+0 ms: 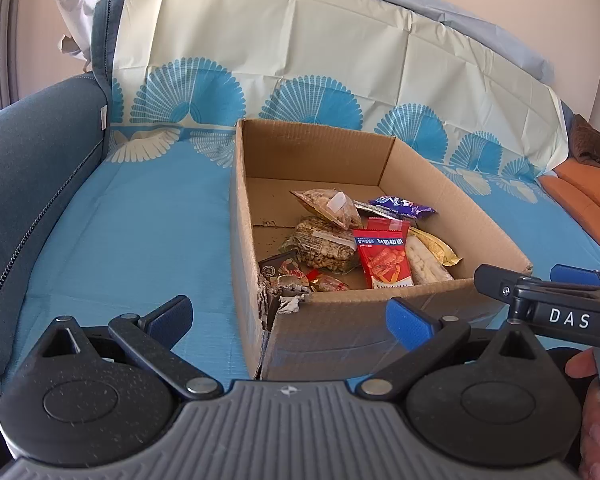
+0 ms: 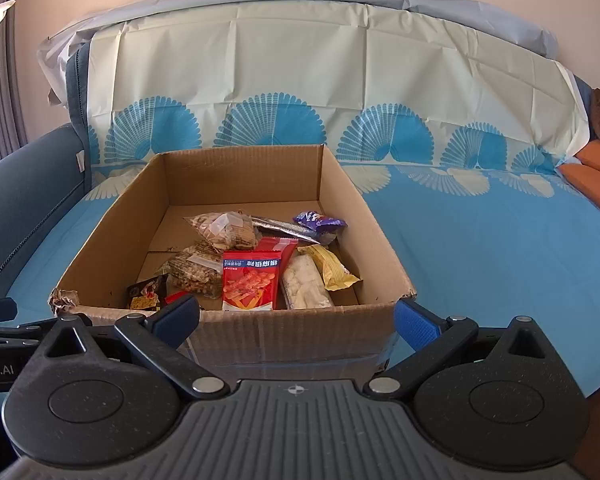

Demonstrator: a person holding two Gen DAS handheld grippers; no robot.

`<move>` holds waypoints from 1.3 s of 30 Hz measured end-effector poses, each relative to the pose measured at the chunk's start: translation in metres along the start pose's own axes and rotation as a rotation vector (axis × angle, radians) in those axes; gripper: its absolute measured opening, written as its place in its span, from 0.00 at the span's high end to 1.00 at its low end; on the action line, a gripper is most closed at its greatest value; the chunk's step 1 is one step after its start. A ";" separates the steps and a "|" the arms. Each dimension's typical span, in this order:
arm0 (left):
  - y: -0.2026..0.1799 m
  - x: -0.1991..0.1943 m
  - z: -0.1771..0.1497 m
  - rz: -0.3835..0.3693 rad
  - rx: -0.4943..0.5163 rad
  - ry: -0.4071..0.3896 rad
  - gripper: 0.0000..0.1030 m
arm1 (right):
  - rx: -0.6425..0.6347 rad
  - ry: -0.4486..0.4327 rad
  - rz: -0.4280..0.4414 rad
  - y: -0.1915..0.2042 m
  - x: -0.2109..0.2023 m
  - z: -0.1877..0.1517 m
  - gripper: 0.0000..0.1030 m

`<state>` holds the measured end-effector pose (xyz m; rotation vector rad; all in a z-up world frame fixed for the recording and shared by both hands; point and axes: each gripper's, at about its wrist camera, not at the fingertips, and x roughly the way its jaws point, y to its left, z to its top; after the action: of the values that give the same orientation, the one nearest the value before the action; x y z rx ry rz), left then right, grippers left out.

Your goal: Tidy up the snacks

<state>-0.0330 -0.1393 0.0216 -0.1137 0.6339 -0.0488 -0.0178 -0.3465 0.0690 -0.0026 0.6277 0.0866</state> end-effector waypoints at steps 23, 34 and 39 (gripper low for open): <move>-0.005 -0.003 -0.002 -0.020 0.045 -0.021 0.00 | -0.007 -0.002 0.000 0.001 -0.001 0.000 0.01; -0.003 -0.005 -0.004 -0.049 0.054 -0.037 0.00 | -0.006 -0.002 -0.001 0.002 -0.001 0.000 0.01; -0.004 -0.005 -0.005 -0.054 0.055 -0.040 0.00 | -0.007 -0.002 -0.001 0.002 -0.001 0.000 0.01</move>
<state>-0.0402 -0.1429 0.0215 -0.0783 0.5893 -0.1154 -0.0191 -0.3449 0.0698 -0.0094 0.6252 0.0881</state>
